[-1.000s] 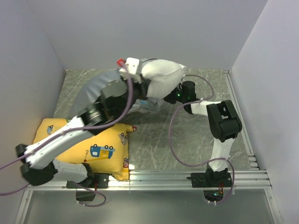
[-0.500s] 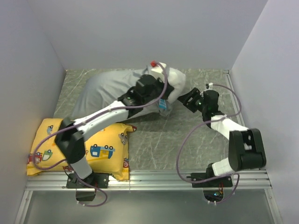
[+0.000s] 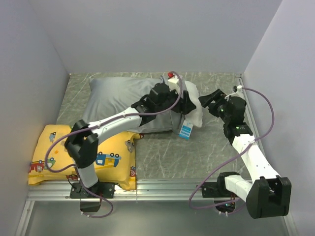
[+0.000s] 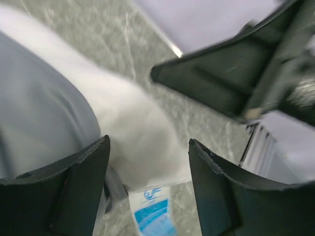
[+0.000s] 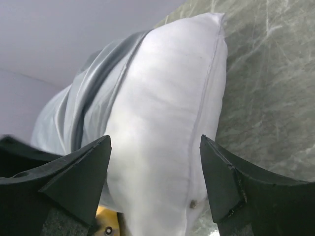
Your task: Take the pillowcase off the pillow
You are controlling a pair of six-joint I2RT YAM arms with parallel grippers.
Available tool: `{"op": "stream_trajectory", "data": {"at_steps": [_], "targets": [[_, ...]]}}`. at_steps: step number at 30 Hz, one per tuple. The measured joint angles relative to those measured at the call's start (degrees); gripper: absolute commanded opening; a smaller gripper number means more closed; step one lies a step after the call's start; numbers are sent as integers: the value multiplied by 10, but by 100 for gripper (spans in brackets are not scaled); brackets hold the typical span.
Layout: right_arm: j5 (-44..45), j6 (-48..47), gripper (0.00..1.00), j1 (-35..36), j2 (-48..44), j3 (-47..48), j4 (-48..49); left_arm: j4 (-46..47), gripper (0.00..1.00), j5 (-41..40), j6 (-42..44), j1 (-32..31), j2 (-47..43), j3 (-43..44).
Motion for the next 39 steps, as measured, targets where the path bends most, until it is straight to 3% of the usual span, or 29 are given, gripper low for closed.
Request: {"op": "stream_trajectory", "data": {"at_steps": [5,13,15,19,22,24,27,28,31,36,39], "targets": [[-3,-19,82,0,7,3,-20,-1,73,-31,-13,1,-87,-14],[-13,-66,83,34,63,24,-42,-100,82,-225,-34,7,-206,-22],[-17,-70,82,47,79,27,-39,-122,82,-238,-32,13,-200,-19],[-17,-70,59,71,115,26,-28,-162,81,-231,-24,17,-120,23],[-15,-65,56,78,129,24,-20,-181,82,-212,-15,15,-45,57],[-13,-66,53,78,128,17,-11,-189,77,-208,-10,12,-11,60],[-8,-66,39,78,127,9,-8,-212,47,-216,-2,7,14,61],[-6,-66,26,78,127,7,-9,-222,22,-222,0,5,16,66],[-5,-65,0,78,127,7,-7,-243,1,-259,5,3,20,87],[-4,-61,0,57,127,20,-20,-265,0,-313,12,19,16,92],[-12,-57,0,16,120,30,-34,-282,1,-329,15,68,7,96]]}}
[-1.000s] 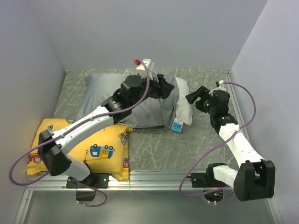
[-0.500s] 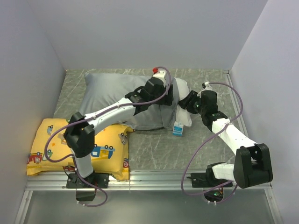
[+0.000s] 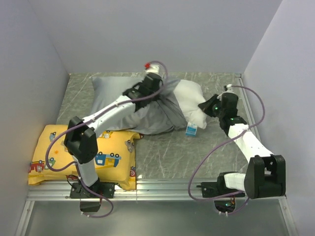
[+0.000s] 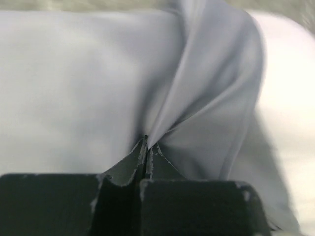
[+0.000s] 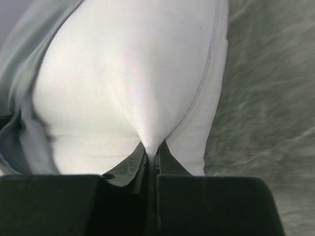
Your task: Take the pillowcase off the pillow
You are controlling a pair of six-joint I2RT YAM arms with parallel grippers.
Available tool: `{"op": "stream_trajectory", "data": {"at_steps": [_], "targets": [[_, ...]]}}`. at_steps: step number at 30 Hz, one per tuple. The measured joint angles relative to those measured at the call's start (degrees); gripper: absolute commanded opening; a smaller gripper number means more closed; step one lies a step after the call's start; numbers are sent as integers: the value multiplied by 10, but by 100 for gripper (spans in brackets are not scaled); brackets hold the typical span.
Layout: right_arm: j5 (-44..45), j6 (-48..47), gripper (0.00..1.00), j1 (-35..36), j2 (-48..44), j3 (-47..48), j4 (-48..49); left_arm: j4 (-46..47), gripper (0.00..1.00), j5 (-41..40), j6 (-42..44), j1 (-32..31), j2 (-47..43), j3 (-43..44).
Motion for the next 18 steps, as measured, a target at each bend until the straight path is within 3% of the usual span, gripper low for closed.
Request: {"op": "stream_trajectory", "data": {"at_steps": [7,11,12,14,15,18], "targets": [[-47,23,0,-131,-73,-3,-24,-7,1,57,-15,173,-43,-2],[-65,25,1,-120,-107,-14,-24,-11,1,98,-12,192,-45,-8],[-55,20,20,-113,-108,-14,-29,-11,1,97,-8,186,-45,-11],[-13,5,42,-90,-109,-12,-49,-4,1,83,2,154,-45,-23],[10,-3,58,-77,-110,-10,-62,3,1,75,5,137,-45,-30],[62,-32,73,-41,-114,12,-105,21,1,65,5,94,-45,-57]]}}
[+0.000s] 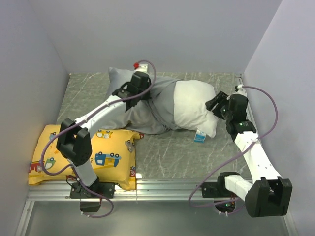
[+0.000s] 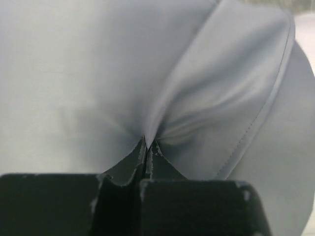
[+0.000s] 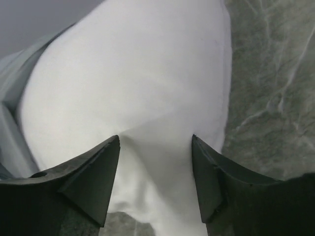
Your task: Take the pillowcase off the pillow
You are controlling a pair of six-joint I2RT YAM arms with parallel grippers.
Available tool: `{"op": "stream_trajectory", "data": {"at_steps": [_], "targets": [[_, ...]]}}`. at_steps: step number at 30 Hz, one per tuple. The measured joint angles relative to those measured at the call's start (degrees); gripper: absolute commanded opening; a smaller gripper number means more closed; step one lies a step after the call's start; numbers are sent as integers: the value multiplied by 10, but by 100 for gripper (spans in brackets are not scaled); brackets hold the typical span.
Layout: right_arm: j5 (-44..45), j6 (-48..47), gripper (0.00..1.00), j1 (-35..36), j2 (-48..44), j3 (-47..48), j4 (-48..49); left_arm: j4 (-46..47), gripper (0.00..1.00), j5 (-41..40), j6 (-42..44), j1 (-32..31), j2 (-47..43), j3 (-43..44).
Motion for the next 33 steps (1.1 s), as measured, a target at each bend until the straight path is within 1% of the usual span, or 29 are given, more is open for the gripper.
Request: {"op": "stream_trajectory", "data": {"at_steps": [2,6,8,11,13,18,19,20,22,23,24,29,33], "targets": [[22,-17,77,22,-4,31,-21,13,2,-2,-6,-24,-2,-23],[33,-42,80,64,10,125,-41,41,0,-9,-26,-52,-25,-85],[39,-54,80,83,46,184,-43,52,0,-10,-39,-60,-45,-114],[42,-66,81,98,127,261,-44,79,0,-9,-64,-70,-79,-166],[50,-70,82,99,178,275,-44,97,0,-8,-81,-77,-97,-199],[59,-73,84,100,317,265,-56,143,0,-5,-121,-102,-120,-272],[59,-73,83,100,336,265,-54,158,1,-4,-130,-109,-121,-284],[52,-73,79,100,357,265,-45,169,0,-2,-136,-114,-122,-292],[36,-71,27,98,380,266,-24,186,0,-2,-145,-123,-122,-301],[28,-67,6,96,386,268,-17,189,0,-2,-149,-125,-121,-302],[17,-60,0,95,390,275,-12,191,1,-2,-151,-125,-121,-302],[-13,-33,0,94,417,357,-29,163,0,-2,-151,-111,-93,-255],[-35,-15,0,95,410,415,-37,162,1,52,-153,-65,-51,-216]]}}
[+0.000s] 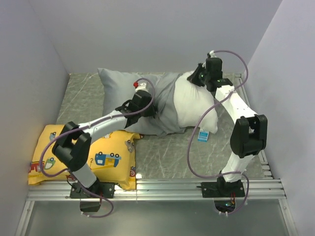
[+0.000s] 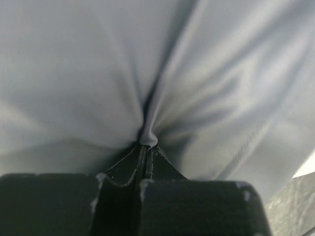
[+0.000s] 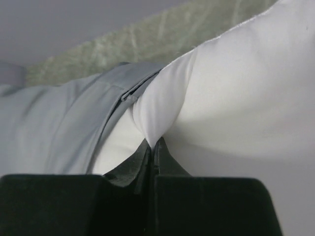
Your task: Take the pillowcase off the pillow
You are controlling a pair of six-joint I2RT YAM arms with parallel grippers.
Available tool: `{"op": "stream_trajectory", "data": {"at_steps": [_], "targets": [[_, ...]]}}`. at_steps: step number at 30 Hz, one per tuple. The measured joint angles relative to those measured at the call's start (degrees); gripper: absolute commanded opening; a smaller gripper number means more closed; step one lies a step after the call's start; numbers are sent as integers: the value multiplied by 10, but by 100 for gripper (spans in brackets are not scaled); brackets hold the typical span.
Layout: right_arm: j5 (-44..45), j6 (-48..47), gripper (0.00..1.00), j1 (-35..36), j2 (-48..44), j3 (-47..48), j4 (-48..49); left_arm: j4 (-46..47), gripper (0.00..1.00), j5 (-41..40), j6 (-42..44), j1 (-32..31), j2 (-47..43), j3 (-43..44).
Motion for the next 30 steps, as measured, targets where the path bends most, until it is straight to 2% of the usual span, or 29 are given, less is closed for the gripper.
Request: {"op": "stream_trajectory", "data": {"at_steps": [3,6,10,14,17,20,23,24,27,30], "targets": [[-28,9,0,2,-24,19,3,10,0,36,-8,22,37,24],[-51,10,0,5,-93,-22,31,23,1,54,-26,28,73,48],[-72,7,0,19,-265,-204,116,28,1,70,-52,34,106,72],[-65,1,0,51,-410,-428,218,32,0,74,-59,42,129,84],[-57,10,0,58,-435,-564,298,35,0,70,-60,47,137,84],[-38,27,0,62,-429,-638,415,39,5,53,-49,40,133,81],[1,33,0,110,-426,-654,466,37,18,35,-33,24,110,59],[15,32,0,133,-419,-652,475,29,28,31,-28,19,94,48],[45,32,0,183,-385,-642,496,-9,44,20,-8,11,43,38],[64,37,0,205,-346,-636,530,-39,52,5,17,11,-23,38]]}}
